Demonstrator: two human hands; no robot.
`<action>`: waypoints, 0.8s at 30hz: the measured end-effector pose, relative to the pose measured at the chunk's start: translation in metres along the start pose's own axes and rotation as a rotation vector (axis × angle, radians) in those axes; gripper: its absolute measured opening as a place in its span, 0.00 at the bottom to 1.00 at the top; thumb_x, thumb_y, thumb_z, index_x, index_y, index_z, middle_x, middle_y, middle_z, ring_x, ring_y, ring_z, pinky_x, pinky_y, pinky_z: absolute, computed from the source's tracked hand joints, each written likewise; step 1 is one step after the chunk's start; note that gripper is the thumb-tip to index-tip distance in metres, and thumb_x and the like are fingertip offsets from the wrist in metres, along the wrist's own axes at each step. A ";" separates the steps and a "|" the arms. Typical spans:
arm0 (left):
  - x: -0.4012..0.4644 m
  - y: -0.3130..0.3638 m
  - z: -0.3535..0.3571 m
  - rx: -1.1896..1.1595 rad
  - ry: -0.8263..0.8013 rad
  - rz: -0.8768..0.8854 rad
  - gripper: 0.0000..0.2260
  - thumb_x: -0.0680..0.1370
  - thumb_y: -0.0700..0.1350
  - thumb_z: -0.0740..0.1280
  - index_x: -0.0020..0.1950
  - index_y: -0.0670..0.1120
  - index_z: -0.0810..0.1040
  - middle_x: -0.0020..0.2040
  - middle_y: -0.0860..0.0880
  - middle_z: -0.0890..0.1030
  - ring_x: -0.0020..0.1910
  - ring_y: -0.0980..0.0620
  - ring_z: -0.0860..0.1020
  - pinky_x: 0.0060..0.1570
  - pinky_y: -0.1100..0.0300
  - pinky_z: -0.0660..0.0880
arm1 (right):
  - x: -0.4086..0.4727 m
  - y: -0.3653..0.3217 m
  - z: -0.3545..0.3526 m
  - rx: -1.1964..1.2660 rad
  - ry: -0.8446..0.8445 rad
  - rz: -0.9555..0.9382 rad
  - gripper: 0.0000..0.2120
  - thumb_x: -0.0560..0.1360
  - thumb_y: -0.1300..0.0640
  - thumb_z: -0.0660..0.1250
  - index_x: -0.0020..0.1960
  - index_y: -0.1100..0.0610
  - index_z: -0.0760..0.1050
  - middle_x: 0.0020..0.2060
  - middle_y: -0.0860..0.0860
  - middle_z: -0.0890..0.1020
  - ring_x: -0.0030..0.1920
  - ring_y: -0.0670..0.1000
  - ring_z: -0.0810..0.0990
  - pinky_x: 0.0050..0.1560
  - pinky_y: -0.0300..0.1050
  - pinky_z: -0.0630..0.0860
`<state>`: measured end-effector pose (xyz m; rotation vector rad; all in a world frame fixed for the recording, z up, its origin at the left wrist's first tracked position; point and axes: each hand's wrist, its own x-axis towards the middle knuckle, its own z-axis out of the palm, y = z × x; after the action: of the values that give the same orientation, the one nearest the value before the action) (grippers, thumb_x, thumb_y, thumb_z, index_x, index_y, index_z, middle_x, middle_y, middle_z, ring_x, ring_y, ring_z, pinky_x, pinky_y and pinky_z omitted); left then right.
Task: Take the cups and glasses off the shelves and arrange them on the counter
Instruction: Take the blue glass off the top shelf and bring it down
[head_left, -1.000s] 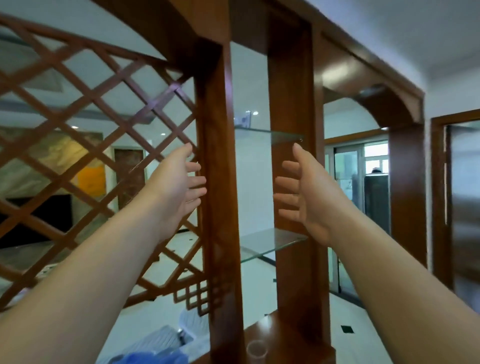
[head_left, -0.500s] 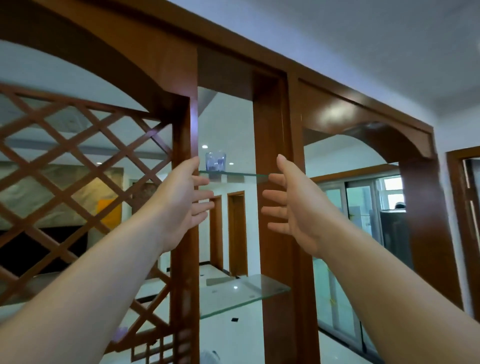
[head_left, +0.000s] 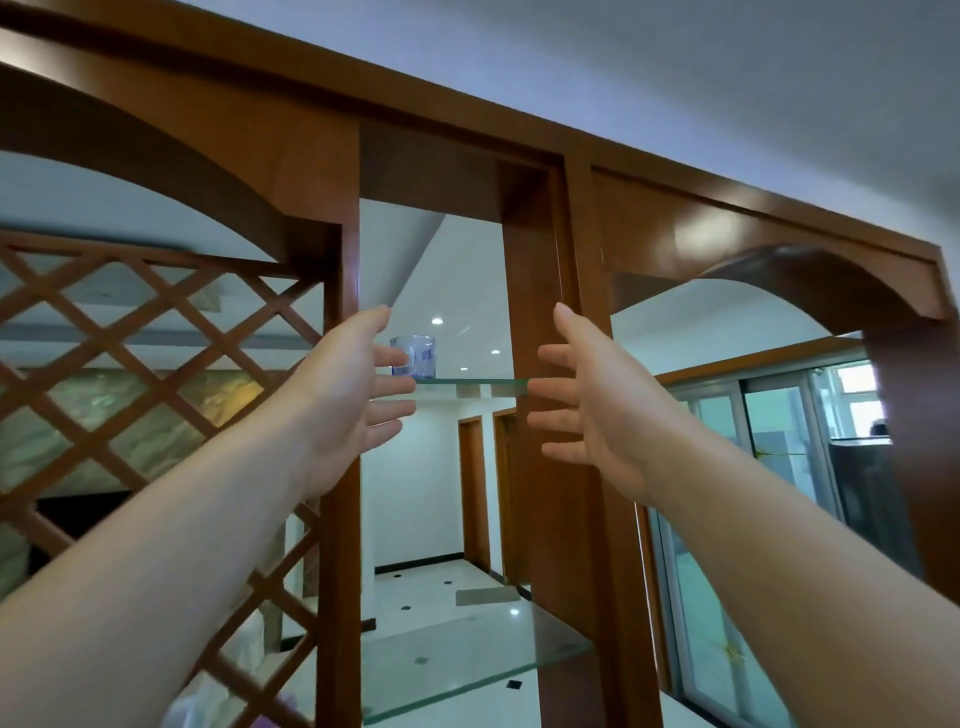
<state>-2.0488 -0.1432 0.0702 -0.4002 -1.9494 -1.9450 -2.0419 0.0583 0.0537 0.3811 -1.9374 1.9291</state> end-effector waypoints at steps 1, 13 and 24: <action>0.006 0.000 0.000 0.004 0.001 0.005 0.28 0.84 0.63 0.55 0.75 0.46 0.71 0.72 0.40 0.77 0.69 0.38 0.77 0.70 0.42 0.71 | 0.007 0.001 0.000 -0.002 -0.002 -0.003 0.32 0.81 0.30 0.55 0.78 0.46 0.66 0.76 0.53 0.73 0.74 0.63 0.73 0.74 0.68 0.68; 0.095 -0.003 -0.010 0.047 -0.008 0.072 0.31 0.83 0.64 0.55 0.77 0.43 0.69 0.74 0.38 0.75 0.71 0.38 0.76 0.68 0.44 0.73 | 0.101 0.008 0.018 -0.004 -0.051 -0.048 0.31 0.82 0.32 0.55 0.75 0.52 0.69 0.72 0.58 0.76 0.69 0.65 0.77 0.71 0.65 0.73; 0.152 0.006 -0.001 0.135 0.031 0.072 0.34 0.83 0.63 0.56 0.79 0.39 0.65 0.76 0.34 0.72 0.73 0.35 0.72 0.71 0.42 0.71 | 0.187 0.005 0.034 -0.031 -0.093 -0.123 0.30 0.82 0.33 0.55 0.71 0.55 0.73 0.65 0.59 0.81 0.59 0.63 0.83 0.66 0.60 0.79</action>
<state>-2.1823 -0.1515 0.1420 -0.3953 -2.0041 -1.7530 -2.2137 0.0378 0.1331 0.5761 -1.9504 1.8315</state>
